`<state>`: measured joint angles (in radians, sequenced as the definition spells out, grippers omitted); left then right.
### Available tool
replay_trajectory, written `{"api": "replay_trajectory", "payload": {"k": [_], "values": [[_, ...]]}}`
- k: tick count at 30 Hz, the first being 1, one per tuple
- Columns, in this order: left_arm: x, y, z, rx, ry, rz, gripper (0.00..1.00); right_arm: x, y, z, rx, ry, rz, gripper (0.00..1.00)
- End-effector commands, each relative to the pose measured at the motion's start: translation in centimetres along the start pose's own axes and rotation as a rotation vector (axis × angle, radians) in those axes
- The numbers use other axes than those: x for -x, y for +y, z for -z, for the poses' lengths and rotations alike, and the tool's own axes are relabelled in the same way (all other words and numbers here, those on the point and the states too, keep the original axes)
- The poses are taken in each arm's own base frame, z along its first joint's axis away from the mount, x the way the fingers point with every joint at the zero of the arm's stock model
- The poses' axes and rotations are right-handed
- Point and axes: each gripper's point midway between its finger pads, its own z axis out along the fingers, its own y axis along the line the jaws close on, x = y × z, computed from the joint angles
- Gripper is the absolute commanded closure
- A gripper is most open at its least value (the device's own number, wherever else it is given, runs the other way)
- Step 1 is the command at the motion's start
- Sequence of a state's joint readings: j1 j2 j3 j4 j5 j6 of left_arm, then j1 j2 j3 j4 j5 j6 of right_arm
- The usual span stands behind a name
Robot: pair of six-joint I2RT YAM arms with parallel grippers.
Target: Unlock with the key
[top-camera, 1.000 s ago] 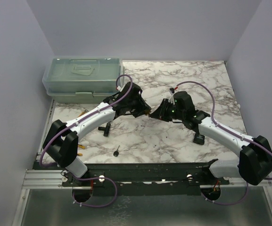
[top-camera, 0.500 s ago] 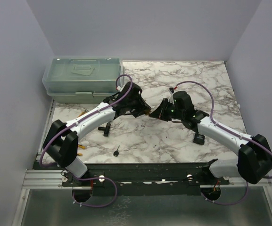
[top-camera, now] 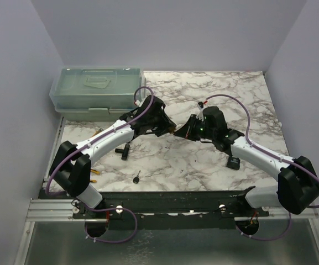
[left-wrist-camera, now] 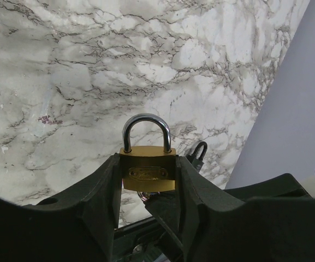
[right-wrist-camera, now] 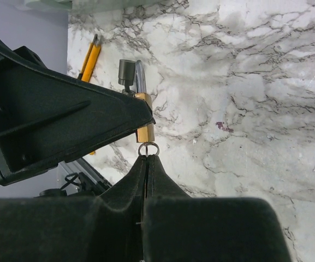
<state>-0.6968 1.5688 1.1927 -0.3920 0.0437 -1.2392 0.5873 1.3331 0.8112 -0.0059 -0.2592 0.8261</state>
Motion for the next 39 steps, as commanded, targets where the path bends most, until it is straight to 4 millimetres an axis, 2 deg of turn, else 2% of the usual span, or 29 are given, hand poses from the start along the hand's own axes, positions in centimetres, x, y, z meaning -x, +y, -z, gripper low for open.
{"api": "replay_trajectory", "payload": {"k": [1, 6, 9, 11, 14, 18, 19, 22, 26, 29, 33, 39], "values": [[-0.9, -3.0, 2.3, -0.125, 0.034, -0.005, 1.0, 2.2, 1.6, -0.1, 0.079, -0.102, 0.067, 1.0], [-1.1, -4.0, 2.8, -0.186, 0.019, -0.041, 1.0, 2.7, 3.0, 0.2, 0.166, -0.135, 0.132, 1.0], [-1.3, -4.8, 3.4, -0.228, 0.015, -0.054, 1.0, 2.7, 4.2, 0.7, 0.244, -0.148, 0.272, 1.0], [-1.3, -5.0, 3.5, -0.238, 0.016, -0.058, 1.0, 3.1, 3.7, 0.9, 0.215, -0.178, 0.325, 1.0], [-1.4, -5.4, 3.8, -0.253, 0.014, -0.067, 1.0, 4.0, 3.2, 1.4, 0.178, -0.233, 0.306, 1.0], [-1.6, -6.0, 3.9, -0.278, 0.013, -0.082, 1.0, 3.0, 5.4, 1.6, 0.311, -0.185, 0.337, 1.0], [-1.5, -6.2, 4.1, -0.288, 0.008, -0.088, 1.0, 2.8, 5.3, 1.6, 0.312, -0.176, 0.343, 0.99], [-0.6, -6.8, 4.6, -0.307, -0.043, -0.113, 1.0, 2.6, 4.6, 2.0, 0.282, -0.184, 0.341, 0.92], [0.6, -7.0, 5.0, -0.304, -0.114, -0.138, 1.0, 2.1, 4.9, 3.1, 0.291, -0.169, 0.382, 0.77], [1.2, -6.8, 4.7, -0.29, -0.142, -0.128, 1.0, 1.5, 4.9, 3.9, 0.297, -0.148, 0.4, 0.72], [1.4, -6.9, 4.2, -0.281, -0.147, -0.108, 1.0, 0.8, 3.8, 5.0, 0.257, -0.149, 0.378, 0.66], [1.6, -7.0, 4.0, -0.287, -0.157, -0.092, 1.0, 1.2, 2.3, 6.0, 0.161, -0.19, 0.309, 0.44]]}}
